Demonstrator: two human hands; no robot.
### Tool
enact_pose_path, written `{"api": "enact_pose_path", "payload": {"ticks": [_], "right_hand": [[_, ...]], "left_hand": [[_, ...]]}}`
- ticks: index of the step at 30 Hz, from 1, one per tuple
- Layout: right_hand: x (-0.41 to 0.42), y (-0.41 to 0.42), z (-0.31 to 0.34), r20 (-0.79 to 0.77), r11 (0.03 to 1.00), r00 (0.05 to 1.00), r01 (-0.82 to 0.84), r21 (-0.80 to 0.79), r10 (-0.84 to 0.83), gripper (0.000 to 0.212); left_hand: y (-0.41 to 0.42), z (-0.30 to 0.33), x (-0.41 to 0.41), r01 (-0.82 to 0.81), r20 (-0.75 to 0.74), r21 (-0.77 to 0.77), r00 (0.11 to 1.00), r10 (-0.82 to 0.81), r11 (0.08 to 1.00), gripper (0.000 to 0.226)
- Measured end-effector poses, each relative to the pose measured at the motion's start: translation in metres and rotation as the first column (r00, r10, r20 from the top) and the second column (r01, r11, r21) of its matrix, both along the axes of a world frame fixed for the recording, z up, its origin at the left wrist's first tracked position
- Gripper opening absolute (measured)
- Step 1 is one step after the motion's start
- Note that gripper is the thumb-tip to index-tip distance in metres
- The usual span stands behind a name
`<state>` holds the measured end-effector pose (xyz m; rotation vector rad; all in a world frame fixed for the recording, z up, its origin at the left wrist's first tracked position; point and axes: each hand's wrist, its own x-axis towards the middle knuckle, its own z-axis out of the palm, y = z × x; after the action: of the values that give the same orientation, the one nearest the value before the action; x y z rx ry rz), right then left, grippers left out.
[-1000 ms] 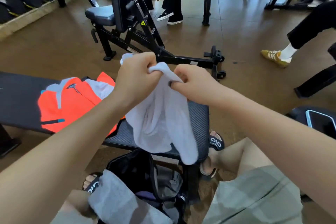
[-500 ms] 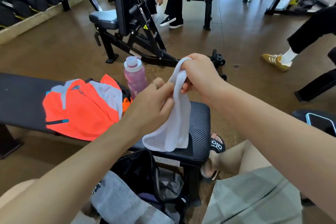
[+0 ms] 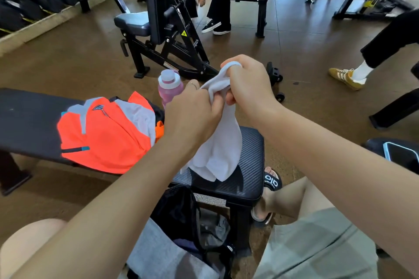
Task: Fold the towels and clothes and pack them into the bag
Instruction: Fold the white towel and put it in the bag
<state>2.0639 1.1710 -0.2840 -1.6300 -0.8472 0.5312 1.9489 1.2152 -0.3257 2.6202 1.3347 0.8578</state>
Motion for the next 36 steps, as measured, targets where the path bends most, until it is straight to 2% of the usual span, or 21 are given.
{"api": "enact_pose_path", "payload": {"ticks": [5, 9, 12, 13, 15, 17, 19, 21, 24, 27, 29, 31, 33, 36], "right_hand": [[0.001, -0.004, -0.002, 0.089, 0.999, 0.996, 0.029, 0.038, -0.032, 0.023], [0.009, -0.003, -0.002, 0.017, 0.995, 0.997, 0.069, 0.075, -0.07, 0.025], [0.021, -0.007, 0.003, -0.024, 0.99, 0.993, 0.118, 0.074, -0.116, 0.031], [0.028, -0.009, 0.003, -0.005, 0.991, 0.992, 0.124, 0.047, -0.124, 0.032], [0.045, -0.014, 0.001, 0.133, 0.99, 0.987, 0.107, -0.092, -0.094, 0.036], [0.057, -0.02, -0.007, 0.294, 0.956, 0.956, 0.07, -0.286, 0.018, 0.036], [0.062, -0.026, -0.016, 0.358, 0.901, 0.919, 0.006, -0.434, 0.167, 0.029], [0.062, -0.029, -0.021, 0.319, 0.837, 0.899, -0.088, -0.54, 0.3, 0.019], [0.062, -0.029, -0.023, 0.147, 0.743, 0.899, -0.239, -0.626, 0.413, 0.012], [0.064, -0.03, -0.027, 0.097, 0.706, 0.894, -0.275, -0.653, 0.437, 0.017], [0.066, -0.031, -0.032, 0.152, 0.731, 0.901, -0.22, -0.646, 0.406, 0.024], [0.068, -0.032, -0.034, 0.231, 0.803, 0.928, -0.106, -0.586, 0.291, 0.024], [0.071, -0.033, -0.035, 0.286, 0.895, 0.953, 0.041, -0.444, 0.098, 0.02], [0.071, -0.034, -0.035, 0.238, 0.954, 0.966, 0.164, -0.25, -0.103, 0.014]], "left_hand": [[0.007, 0.002, -0.004, -0.005, -0.113, 0.026, 0.994, 0.008, 1.0, 0.025], [0.01, -0.007, -0.015, 0.027, -0.208, 0.07, 0.978, -0.012, 0.997, 0.024], [0.017, -0.019, -0.03, 0.006, -0.315, 0.028, 0.949, 0.003, 1.0, 0.024], [0.02, -0.024, -0.037, -0.005, -0.344, 0.004, 0.939, 0.006, 1.0, 0.024], [0.026, -0.028, -0.053, -0.009, -0.363, -0.009, 0.932, 0.005, 1.0, 0.023], [0.03, -0.028, -0.063, 0.038, -0.335, 0.006, 0.942, -0.034, 0.999, 0.021], [0.033, -0.023, -0.067, 0.119, -0.314, 0.033, 0.944, -0.103, 0.992, 0.025], [0.036, -0.015, -0.066, 0.179, -0.337, 0.061, 0.93, -0.149, 0.982, 0.034], [0.037, -0.01, -0.064, 0.232, -0.392, 0.072, 0.901, -0.186, 0.97, 0.048], [0.037, -0.014, -0.063, 0.242, -0.464, 0.077, 0.867, -0.18, 0.967, 0.039], [0.04, -0.017, -0.064, 0.225, -0.5, 0.076, 0.851, -0.158, 0.971, 0.033], [0.043, -0.021, -0.066, 0.232, -0.521, 0.072, 0.838, -0.162, 0.97, 0.031], [0.046, -0.026, -0.071, 0.264, -0.523, 0.067, 0.831, -0.192, 0.962, 0.031], [0.046, -0.035, -0.075, 0.284, -0.515, 0.046, 0.828, -0.221, 0.958, 0.041]]}}
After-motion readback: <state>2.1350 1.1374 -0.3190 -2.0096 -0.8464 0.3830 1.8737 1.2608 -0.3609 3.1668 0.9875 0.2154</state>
